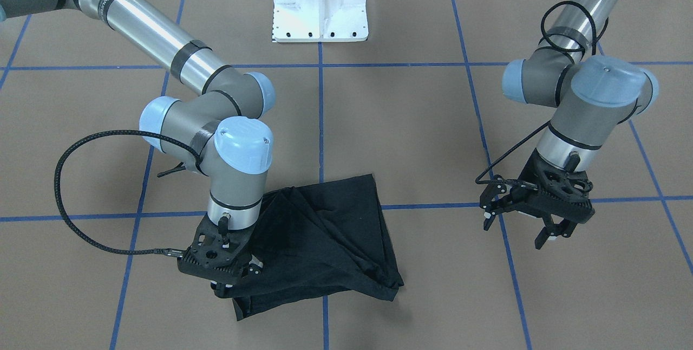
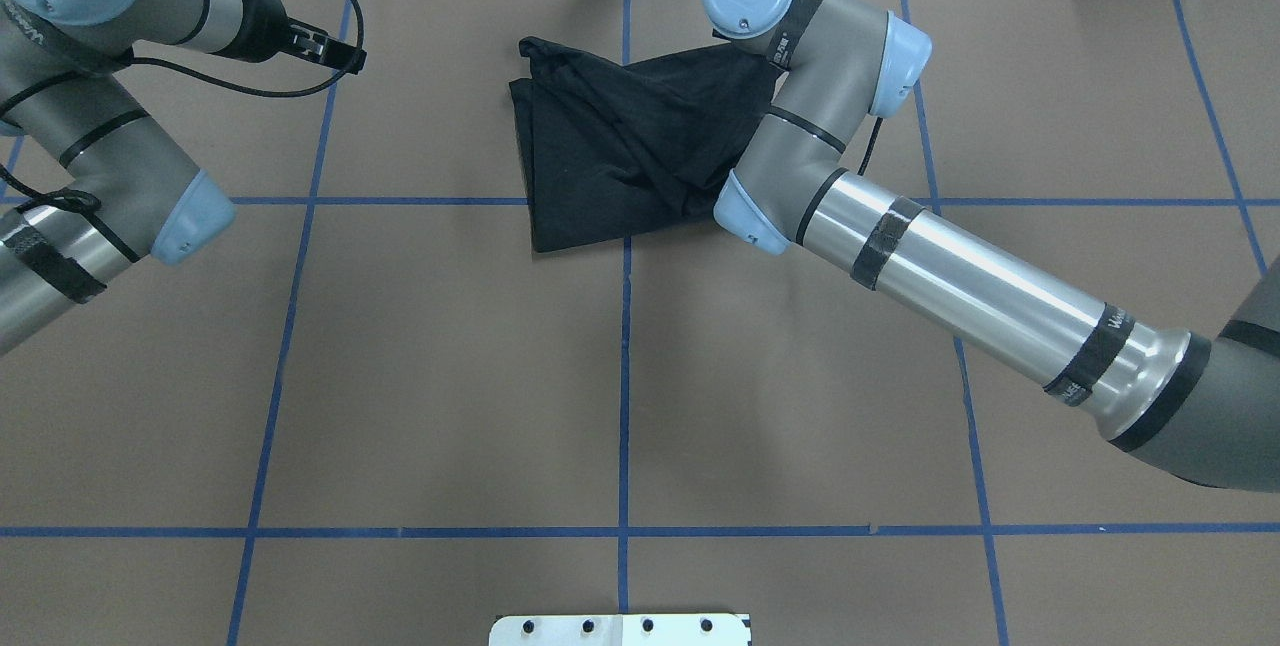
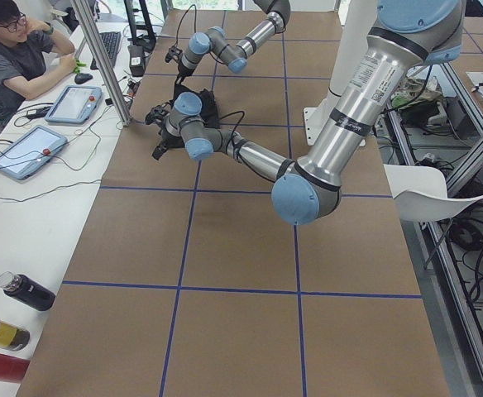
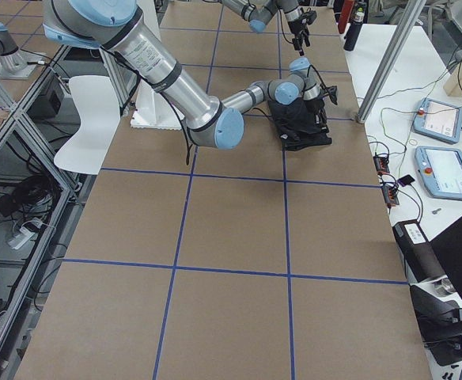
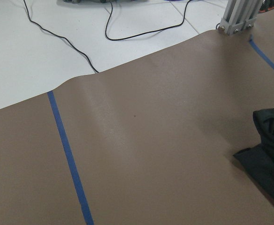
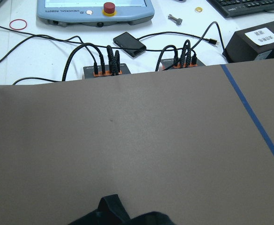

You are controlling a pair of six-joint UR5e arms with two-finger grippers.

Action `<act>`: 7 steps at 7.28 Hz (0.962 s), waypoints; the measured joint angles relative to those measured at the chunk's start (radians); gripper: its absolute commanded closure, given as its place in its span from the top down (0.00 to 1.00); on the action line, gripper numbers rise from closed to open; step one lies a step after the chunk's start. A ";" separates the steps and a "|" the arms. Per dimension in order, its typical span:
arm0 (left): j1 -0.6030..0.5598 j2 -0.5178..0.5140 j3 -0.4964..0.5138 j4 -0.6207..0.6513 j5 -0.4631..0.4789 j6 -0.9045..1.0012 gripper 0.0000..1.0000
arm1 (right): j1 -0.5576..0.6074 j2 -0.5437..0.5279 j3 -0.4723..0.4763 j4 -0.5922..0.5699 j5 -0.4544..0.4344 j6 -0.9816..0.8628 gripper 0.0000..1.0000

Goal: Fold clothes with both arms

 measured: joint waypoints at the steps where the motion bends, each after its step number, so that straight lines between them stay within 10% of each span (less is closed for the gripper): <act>1: 0.000 0.000 -0.001 0.000 0.000 0.000 1.00 | 0.007 0.014 -0.020 0.031 0.011 -0.007 1.00; 7: -0.001 0.020 -0.020 0.000 0.002 0.000 1.00 | -0.034 0.029 0.254 -0.213 0.141 0.016 0.99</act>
